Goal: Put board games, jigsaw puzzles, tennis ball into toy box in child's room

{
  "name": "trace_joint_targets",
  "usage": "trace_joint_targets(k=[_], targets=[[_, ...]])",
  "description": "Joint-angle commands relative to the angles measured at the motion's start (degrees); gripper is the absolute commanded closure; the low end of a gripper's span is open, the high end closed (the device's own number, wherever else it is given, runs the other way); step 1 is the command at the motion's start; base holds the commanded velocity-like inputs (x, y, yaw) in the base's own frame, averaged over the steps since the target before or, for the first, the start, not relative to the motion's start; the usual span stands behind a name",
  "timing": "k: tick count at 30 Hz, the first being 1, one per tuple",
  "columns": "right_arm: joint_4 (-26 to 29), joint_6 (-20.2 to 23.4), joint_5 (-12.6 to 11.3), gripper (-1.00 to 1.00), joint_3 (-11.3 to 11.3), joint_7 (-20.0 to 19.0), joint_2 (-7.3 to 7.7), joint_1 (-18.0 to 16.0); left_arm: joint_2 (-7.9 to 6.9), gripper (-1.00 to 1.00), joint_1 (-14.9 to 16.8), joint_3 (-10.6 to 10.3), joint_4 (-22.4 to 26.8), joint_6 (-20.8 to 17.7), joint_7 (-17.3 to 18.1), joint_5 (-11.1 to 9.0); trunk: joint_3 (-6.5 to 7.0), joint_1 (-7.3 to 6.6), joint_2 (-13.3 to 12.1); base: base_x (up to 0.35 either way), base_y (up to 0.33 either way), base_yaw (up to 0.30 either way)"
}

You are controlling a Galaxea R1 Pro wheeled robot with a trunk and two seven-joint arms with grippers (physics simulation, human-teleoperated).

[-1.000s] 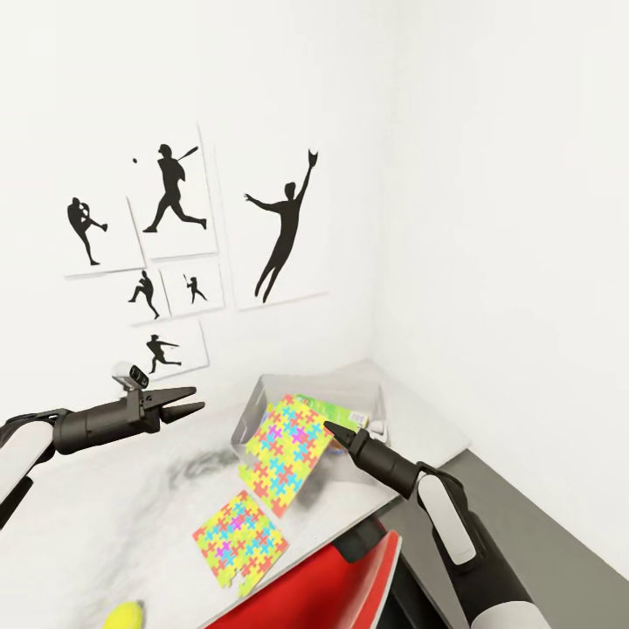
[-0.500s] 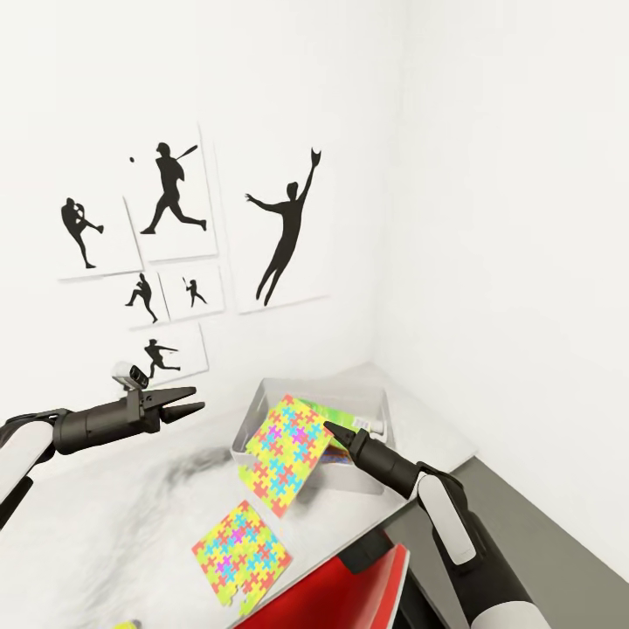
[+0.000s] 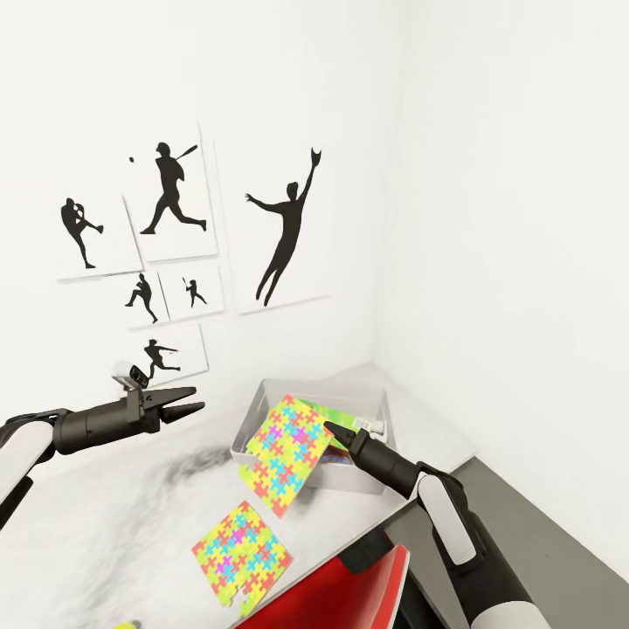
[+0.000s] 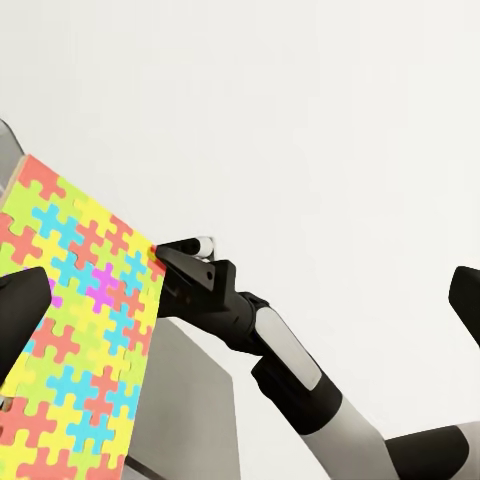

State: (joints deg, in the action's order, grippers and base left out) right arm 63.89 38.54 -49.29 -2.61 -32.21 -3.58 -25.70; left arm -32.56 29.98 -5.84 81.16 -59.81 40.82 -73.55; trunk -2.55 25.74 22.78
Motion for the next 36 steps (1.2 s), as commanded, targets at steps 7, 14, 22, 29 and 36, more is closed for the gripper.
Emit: trace_joint_targets(k=[7,14,22,29,36], targets=[[0.01,0.39,-0.29,1.00,0.06,0.07,-0.02,-0.05,-0.04,-1.00,0.08,-0.05,-0.03,-0.19,0.22,0.01,-0.14,0.04,0.14,0.000,0.000,0.000],[-0.01,0.33,-0.28,1.00,0.15,0.12,-0.02,-0.05,-0.04,-1.00,0.08,-0.04,-0.03,-0.19,0.22,0.00,-0.14,0.04,0.14,0.000,0.000,0.000],[0.01,0.32,-0.38,1.00,0.19,0.15,-0.02,-0.05,-0.04,-1.00,0.08,-0.04,-0.03,-0.19,0.22,0.04,-0.14,0.04,0.14,0.000,0.000,0.000],[0.09,0.33,-0.83,1.00,0.95,0.43,-0.02,-0.05,-0.05,-1.00,0.08,-0.04,-0.03,-0.19,0.22,0.07,-0.14,0.04,0.14,0.000,0.000,0.000],[0.10,0.39,-0.89,1.00,3.14,0.55,-0.02,-0.05,-0.06,-1.00,0.08,-0.03,-0.12,-0.19,0.22,0.07,-0.14,0.04,0.14,0.000,0.000,0.000]])
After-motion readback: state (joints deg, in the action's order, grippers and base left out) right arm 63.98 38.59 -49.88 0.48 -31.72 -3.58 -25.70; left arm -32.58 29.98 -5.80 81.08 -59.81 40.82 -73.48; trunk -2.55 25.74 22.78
